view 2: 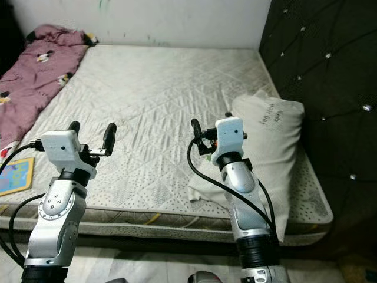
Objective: Clean up the room
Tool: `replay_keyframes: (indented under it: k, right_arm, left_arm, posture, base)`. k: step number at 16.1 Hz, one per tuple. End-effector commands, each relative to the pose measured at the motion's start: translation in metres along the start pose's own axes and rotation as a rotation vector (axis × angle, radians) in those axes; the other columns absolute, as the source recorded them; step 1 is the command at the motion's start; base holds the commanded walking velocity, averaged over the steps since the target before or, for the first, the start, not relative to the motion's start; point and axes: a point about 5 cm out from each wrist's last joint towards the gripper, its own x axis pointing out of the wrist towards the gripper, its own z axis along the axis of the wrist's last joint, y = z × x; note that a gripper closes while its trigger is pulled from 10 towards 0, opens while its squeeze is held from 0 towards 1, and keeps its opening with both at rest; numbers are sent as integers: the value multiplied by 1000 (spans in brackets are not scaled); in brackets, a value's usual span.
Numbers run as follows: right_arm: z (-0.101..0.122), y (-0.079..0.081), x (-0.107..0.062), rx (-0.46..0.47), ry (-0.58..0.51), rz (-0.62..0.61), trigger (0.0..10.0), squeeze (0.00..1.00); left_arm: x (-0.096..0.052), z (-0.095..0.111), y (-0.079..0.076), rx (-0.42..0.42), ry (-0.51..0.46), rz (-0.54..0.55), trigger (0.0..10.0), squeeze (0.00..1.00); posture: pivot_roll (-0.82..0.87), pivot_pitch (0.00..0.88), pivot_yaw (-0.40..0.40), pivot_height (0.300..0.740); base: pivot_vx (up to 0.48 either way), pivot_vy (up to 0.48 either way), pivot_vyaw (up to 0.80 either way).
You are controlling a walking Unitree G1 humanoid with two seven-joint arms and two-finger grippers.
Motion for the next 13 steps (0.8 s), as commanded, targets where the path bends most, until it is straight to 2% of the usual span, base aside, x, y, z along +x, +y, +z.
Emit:
replay_keyframes:
  k: [1,13]
  right_arm:
    - [2,3,2,-4,-10,11,10000,0]
    - [4,2,3,-5,-11,6,10000,0]
  left_arm:
    - [0,-1,2,16,8,0,10000,0]
    - [1,1,1,15,2,1,10000,0]
  posture:
    - [11,0,17,740]
    - [11,0,13,740]
  base:
    - [0,0,0]
    - [0,-351,0]
